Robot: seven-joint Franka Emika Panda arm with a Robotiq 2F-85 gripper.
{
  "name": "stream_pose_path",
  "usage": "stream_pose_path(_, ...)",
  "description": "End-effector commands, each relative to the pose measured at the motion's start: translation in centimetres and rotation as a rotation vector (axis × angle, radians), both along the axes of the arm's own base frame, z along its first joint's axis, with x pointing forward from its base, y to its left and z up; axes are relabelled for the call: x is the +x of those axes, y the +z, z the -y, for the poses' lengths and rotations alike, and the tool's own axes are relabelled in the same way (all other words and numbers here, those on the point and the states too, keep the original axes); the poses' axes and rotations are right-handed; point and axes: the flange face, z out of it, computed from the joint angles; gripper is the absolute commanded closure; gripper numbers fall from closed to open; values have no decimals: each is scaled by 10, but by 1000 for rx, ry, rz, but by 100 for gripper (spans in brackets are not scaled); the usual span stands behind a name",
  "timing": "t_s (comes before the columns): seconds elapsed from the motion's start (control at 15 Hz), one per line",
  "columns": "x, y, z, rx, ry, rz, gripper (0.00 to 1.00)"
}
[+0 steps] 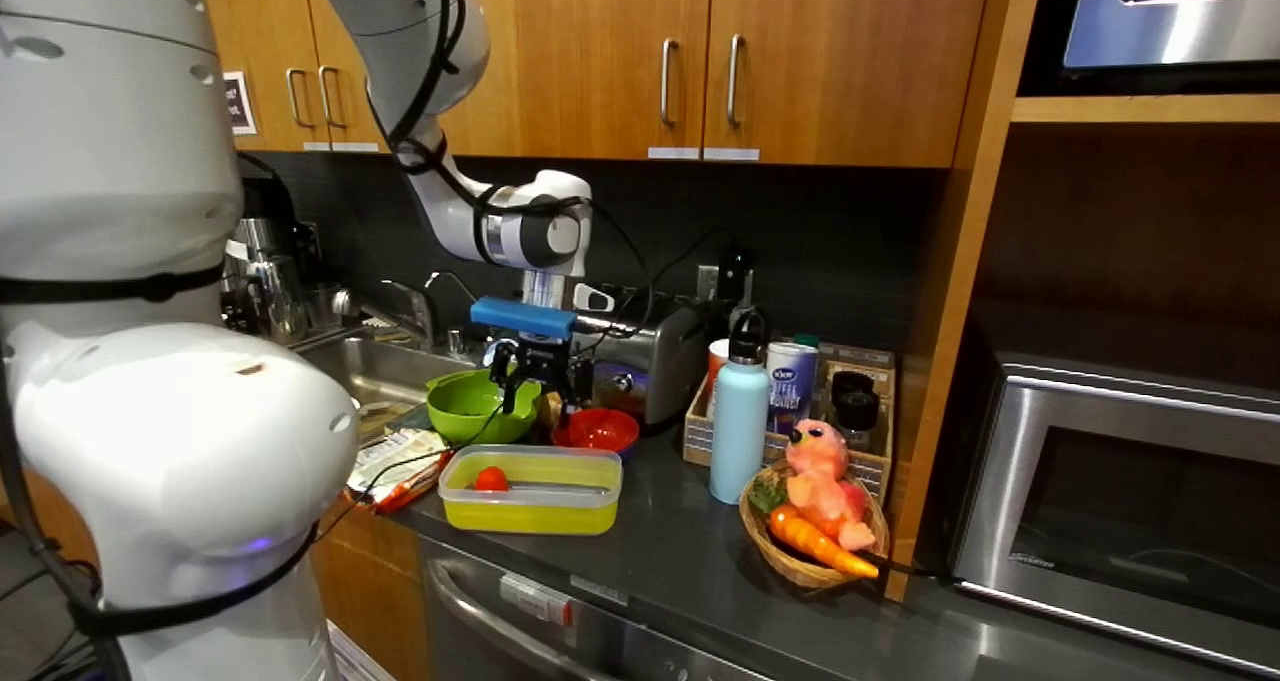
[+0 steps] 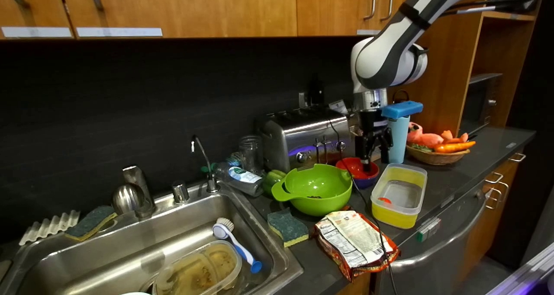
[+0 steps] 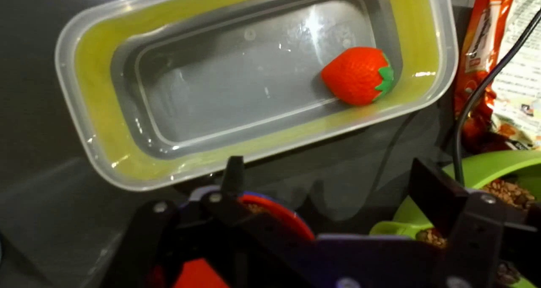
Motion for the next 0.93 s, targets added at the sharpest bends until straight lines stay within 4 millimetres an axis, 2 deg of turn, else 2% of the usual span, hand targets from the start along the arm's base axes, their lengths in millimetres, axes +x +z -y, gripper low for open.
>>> stream_pose_path(0.0, -30, -5, 8, 41, -56, -38, 0)
stream_pose_path(0.33, -47, -25, 9, 74, -117, -93, 0)
stream_pose_path(0.87, -51, -35, 7, 112, -162, -121, 0)
